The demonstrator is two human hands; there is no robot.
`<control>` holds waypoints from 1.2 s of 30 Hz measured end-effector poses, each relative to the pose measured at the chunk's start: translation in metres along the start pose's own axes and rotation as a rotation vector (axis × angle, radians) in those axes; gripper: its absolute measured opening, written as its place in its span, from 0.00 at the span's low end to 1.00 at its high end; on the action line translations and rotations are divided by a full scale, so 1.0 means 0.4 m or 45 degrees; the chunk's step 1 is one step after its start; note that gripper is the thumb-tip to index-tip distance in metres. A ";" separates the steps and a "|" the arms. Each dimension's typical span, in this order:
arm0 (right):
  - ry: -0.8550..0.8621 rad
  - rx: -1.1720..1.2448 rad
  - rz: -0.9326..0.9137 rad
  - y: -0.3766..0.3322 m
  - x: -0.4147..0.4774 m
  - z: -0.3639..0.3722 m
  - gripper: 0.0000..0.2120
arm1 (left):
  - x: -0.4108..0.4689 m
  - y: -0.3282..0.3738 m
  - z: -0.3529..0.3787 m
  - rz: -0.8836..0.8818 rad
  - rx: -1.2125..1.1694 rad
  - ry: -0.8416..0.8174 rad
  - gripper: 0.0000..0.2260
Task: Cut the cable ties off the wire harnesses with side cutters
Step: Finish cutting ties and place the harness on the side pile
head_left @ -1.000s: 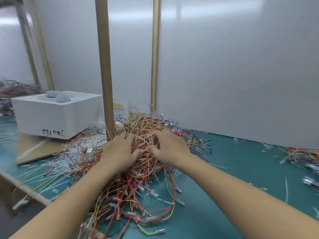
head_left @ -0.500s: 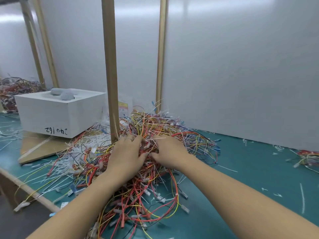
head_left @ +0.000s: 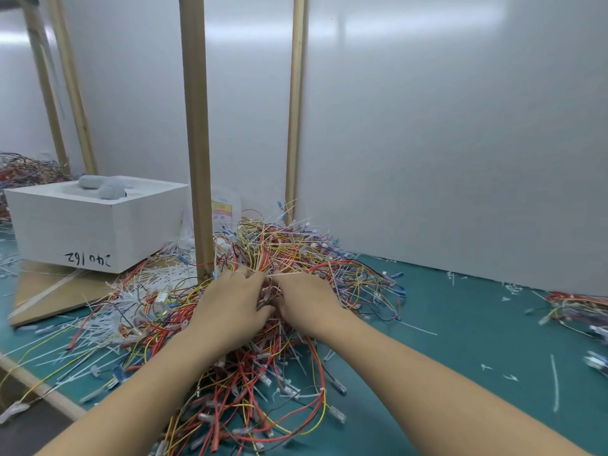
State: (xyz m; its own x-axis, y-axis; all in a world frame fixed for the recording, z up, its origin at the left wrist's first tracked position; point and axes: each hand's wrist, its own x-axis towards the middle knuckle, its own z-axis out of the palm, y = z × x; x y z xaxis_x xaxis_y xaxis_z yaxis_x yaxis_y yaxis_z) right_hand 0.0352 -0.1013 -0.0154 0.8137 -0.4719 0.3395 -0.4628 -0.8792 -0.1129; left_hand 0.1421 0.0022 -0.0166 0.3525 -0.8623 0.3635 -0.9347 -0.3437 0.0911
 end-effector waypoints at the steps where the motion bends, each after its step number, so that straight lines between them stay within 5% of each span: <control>1: 0.008 -0.002 -0.007 0.001 0.000 0.002 0.12 | 0.001 -0.001 0.000 0.002 0.002 0.004 0.19; 13: 0.021 0.020 -0.035 0.012 0.009 0.005 0.06 | 0.000 0.000 -0.031 -0.008 0.135 0.113 0.21; 17: 0.034 0.046 -0.019 0.016 0.015 -0.005 0.11 | 0.012 -0.007 -0.045 -0.106 0.317 0.030 0.21; 24: 0.032 0.104 0.047 0.017 0.012 -0.006 0.04 | 0.035 -0.017 -0.056 -0.165 0.363 -0.108 0.15; 31: 0.021 0.190 0.032 0.024 -0.006 0.000 0.07 | 0.054 -0.040 -0.073 -0.276 -0.232 -0.190 0.22; 36: 0.001 0.205 0.033 0.025 -0.017 0.000 0.08 | 0.060 -0.038 -0.118 -0.384 -0.765 -0.011 0.19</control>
State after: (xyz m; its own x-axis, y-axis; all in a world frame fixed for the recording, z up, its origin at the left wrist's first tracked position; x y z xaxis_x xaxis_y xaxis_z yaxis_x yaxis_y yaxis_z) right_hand 0.0251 -0.1069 -0.0188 0.8021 -0.4944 0.3350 -0.4211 -0.8660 -0.2697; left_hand 0.1626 0.0041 0.0344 0.6003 -0.7648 0.2340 -0.6577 -0.3056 0.6885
